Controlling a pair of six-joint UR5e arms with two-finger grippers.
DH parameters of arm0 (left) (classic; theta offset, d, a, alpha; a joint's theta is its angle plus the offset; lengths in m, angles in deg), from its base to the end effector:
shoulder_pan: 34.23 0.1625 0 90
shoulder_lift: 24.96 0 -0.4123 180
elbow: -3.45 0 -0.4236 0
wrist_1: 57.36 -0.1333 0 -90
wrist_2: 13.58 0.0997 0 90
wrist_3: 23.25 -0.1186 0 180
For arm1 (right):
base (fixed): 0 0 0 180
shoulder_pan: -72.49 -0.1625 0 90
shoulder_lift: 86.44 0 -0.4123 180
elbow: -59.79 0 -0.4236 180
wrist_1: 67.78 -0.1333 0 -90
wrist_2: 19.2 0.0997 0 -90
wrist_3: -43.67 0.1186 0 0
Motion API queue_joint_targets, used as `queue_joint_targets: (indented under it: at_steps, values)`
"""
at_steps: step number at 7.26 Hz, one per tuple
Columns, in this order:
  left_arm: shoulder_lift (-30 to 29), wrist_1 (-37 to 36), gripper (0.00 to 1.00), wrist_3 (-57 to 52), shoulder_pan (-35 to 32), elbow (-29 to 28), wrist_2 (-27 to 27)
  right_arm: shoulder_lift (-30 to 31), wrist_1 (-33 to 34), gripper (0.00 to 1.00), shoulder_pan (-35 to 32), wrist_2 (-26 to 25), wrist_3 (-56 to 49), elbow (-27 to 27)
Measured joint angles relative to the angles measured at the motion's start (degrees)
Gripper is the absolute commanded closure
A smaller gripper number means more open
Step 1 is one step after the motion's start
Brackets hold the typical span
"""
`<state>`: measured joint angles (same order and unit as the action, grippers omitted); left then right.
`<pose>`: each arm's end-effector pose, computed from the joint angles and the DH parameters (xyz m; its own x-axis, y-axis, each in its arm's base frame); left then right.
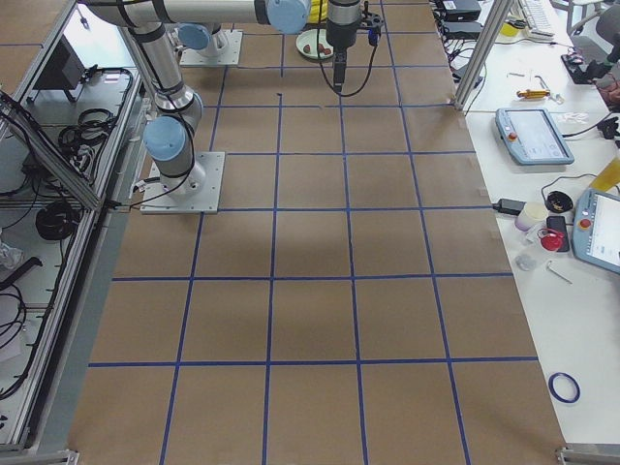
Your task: Collect all strawberries into plate
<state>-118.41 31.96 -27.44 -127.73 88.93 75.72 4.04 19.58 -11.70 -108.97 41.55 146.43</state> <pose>-0.1682 -0.5424 0.4665 -0.9909 0.1341 0.0099 0.1338 0.9905 -0.0313 0.0803 -0.5322 0.4867 -0.9979 0.0643 -0.0032 0.0643 0.9977 -0.0211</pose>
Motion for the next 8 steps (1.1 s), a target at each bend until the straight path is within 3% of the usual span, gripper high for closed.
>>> queue_joint_targets:
  at_steps: [3,4,8]
  values:
    - [0.85,-0.99,0.0,0.95,0.09,1.06,-0.11,0.11,-9.5,0.0,-0.01,-0.11,-0.17,-4.3]
    - [1.14,-0.99,0.0,1.95,0.12,0.99,-0.05,-0.08,-9.79,0.0,-0.01,-0.43,-0.33,-5.09]
    - [2.36,-3.48,0.0,7.58,0.22,2.51,0.05,-1.02,-0.06,0.0,-0.62,-2.18,-7.12,-4.17]
